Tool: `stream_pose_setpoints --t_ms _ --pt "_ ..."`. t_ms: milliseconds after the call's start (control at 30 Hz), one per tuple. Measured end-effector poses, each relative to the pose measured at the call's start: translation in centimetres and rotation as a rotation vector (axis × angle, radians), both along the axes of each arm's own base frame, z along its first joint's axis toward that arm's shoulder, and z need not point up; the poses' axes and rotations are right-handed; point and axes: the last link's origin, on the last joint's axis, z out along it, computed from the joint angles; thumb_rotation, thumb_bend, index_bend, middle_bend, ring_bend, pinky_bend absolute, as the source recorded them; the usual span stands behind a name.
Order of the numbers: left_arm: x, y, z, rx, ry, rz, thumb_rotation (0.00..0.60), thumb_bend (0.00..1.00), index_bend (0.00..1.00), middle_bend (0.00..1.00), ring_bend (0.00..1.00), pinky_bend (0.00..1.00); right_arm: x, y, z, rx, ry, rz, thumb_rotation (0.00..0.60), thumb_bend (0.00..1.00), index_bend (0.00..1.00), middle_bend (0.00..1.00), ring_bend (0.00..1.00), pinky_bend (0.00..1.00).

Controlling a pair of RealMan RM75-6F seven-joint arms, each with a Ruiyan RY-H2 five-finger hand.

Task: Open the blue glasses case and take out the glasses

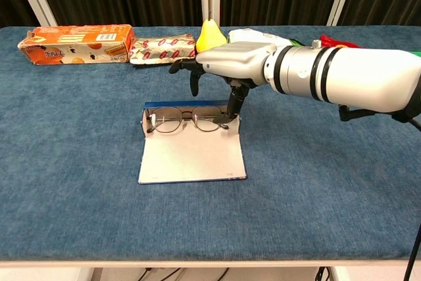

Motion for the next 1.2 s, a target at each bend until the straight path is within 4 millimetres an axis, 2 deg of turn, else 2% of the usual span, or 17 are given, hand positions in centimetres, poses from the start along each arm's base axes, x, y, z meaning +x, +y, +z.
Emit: stream_pose_setpoints --t_ms 167,433,633,867,933,1033,1200 --pt "0.0 0.0 0.0 0.000 -0.002 0.001 0.600 0.26 0.58 0.52 0.30 0.34 0.0 -0.6 -0.6 -0.013 0.010 -0.024 0.600 0.21 0.09 0.30 0.02 0.00" --pt "0.0 0.0 0.0 -0.003 -0.009 0.001 0.600 0.26 0.58 0.52 0.30 0.34 -0.6 -1.4 -1.0 -0.022 0.041 -0.043 0.600 0.33 0.15 0.32 0.05 0.00" --pt "0.0 0.0 0.1 -0.004 -0.013 0.000 0.600 0.26 0.58 0.52 0.30 0.34 -3.0 -2.0 0.3 -0.056 0.099 -0.064 0.600 0.33 0.16 0.33 0.05 0.00" --pt "0.0 0.0 0.1 -0.005 -0.012 0.001 0.600 0.26 0.58 0.52 0.30 0.34 -6.8 -2.8 2.6 -0.109 0.162 -0.127 0.600 0.33 0.16 0.33 0.05 0.00" --pt "0.0 0.0 0.0 -0.005 -0.012 0.001 0.600 0.26 0.58 0.52 0.30 0.34 -7.2 -2.9 3.1 -0.118 0.165 -0.136 0.600 0.33 0.16 0.33 0.05 0.00" --pt "0.0 0.1 0.0 -0.005 -0.011 0.002 0.600 0.26 0.58 0.52 0.30 0.34 -7.1 -2.7 3.5 -0.118 0.146 -0.133 0.600 0.33 0.16 0.33 0.05 0.00" --pt "0.0 0.1 0.0 -0.005 -0.010 0.003 0.600 0.26 0.58 0.52 0.30 0.34 -5.4 -1.9 3.7 -0.088 0.077 -0.089 0.600 0.33 0.19 0.32 0.05 0.00"
